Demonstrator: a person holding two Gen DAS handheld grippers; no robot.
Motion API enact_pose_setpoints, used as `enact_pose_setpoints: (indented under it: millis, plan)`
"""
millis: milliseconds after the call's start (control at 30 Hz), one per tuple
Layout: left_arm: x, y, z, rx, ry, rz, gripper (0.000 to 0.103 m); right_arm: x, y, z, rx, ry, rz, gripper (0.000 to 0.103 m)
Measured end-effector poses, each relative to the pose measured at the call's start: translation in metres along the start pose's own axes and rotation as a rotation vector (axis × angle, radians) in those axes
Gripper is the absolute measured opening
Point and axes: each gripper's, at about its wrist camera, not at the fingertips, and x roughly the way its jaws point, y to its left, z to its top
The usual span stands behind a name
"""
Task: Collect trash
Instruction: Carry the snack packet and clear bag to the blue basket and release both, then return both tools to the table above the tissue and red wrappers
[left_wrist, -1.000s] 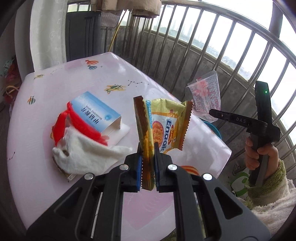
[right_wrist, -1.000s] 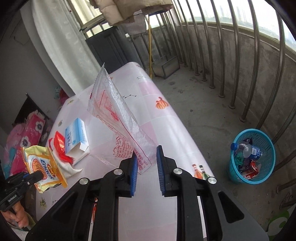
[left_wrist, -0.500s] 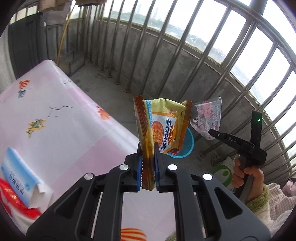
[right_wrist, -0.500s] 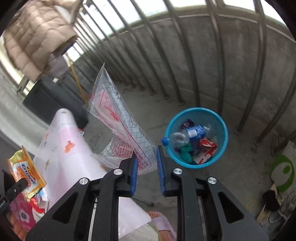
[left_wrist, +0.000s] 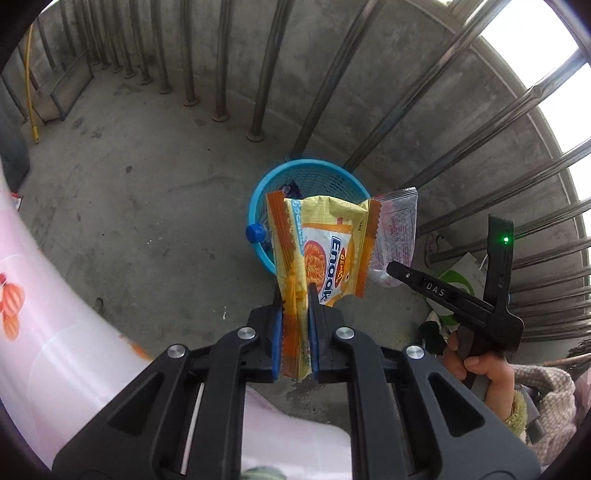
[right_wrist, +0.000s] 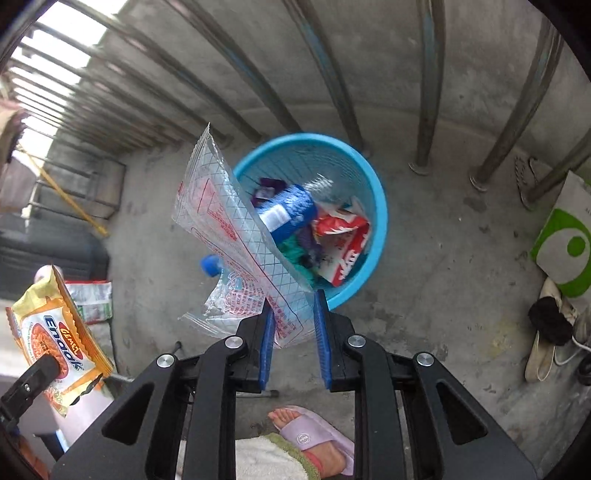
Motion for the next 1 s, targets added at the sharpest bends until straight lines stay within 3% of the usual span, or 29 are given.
enact_pose_setpoints:
  millis: [67,133,167,200,400,567,733,867,1000]
  plan:
    - [0.025,-0.01,0.016,0.013,0.026,0.007,0.01,0.02,-0.009,0.009,0.047,0.024,-0.014,0.026]
    - [0.051,-0.02,0.03,0.041,0.044,0.002,0.017,0.039,-0.018,0.02,0.103,0.039,-0.035,0.034]
    - [0.064,-0.024,0.035,0.049,0.062,-0.011,0.033,0.05,-0.022,0.024,0.133,0.047,-0.037,0.043]
    - [0.075,-0.025,0.038,0.046,0.075,-0.009,0.043,0.062,-0.029,0.028,0.171,0.054,-0.008,0.044]
    - [0.092,-0.02,0.039,-0.046,0.075,-0.061,0.044,0.092,-0.064,0.027,0.374,0.087,0.122,0.051]
    - [0.063,-0.016,0.038,-0.048,-0.014,-0.055,0.044,0.079,-0.071,0.021,0.38,0.032,0.149,0.053]
    - [0.002,-0.006,0.028,-0.037,-0.155,-0.039,0.048,0.048,-0.067,0.019,0.356,-0.028,0.191,0.053]
    - [-0.06,0.001,0.002,-0.033,-0.281,-0.019,0.057,0.009,-0.037,0.011,0.259,-0.085,0.245,0.056]
    - [-0.127,0.016,-0.046,-0.052,-0.408,0.022,0.065,-0.032,0.006,0.0,0.115,-0.149,0.295,0.062]
